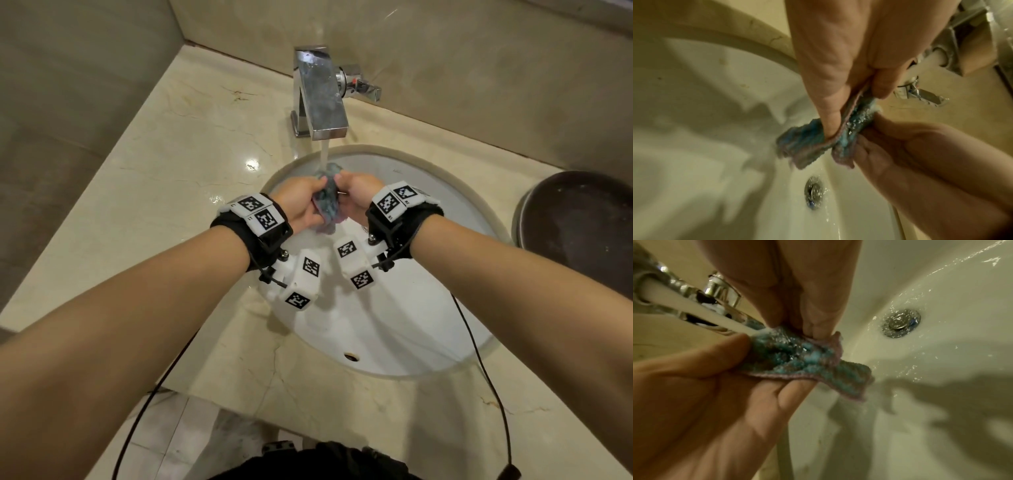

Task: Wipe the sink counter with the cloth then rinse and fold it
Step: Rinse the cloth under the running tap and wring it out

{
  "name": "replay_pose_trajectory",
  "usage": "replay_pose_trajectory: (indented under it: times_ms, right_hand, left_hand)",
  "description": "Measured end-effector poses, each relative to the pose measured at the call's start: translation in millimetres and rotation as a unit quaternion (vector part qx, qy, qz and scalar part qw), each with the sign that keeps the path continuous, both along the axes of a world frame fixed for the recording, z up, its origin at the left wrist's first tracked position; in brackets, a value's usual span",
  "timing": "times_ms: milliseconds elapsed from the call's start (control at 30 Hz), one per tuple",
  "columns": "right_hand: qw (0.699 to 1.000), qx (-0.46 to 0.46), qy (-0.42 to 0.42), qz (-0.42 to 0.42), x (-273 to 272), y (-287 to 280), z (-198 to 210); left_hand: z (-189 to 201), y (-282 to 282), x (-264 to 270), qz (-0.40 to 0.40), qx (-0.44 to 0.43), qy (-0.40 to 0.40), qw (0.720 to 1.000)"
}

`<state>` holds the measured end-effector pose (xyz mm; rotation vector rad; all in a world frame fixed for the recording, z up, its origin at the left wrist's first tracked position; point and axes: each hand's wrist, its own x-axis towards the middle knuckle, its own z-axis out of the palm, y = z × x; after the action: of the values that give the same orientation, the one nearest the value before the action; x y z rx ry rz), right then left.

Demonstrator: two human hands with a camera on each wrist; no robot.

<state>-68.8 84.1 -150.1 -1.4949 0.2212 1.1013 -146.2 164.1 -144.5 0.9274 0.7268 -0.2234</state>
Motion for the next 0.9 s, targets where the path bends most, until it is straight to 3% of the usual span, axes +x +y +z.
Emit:
replay_pose_trajectory:
  times_ms: [133, 200, 367, 533, 733, 900]
  right_hand:
    - [0.996, 0.063, 0.014, 0.055, -10, -7, 6]
    - [0.996, 0.073, 0.019, 0.042, -8, -9, 7]
    - [1.000, -0.021, -0.013, -0.005, 4, -2, 2]
    - [0.998, 0.027, -0.001, 0.058, -12, -8, 8]
    - [1.000, -0.015, -0.022, 0.004, -1, -3, 6]
    - [0.998, 0.045, 0.015, 0.033, -16, -7, 11]
  left_hand:
    - [-4, 14, 1, 0.046, 0.000, 0.009, 0.999]
    - [-5, 15, 3, 0.049, -0.010, 0.003, 0.999]
    - [1, -1, 4, -0.004, -0.008, -0.019, 1.000]
    - [-11, 12, 6, 0.073, -0.017, -0.006, 0.997]
    - [-2, -1, 6, 0.016, -0.012, -0.010, 1.000]
    - [-13, 9, 10, 0.096, -0.014, -0.009, 0.995]
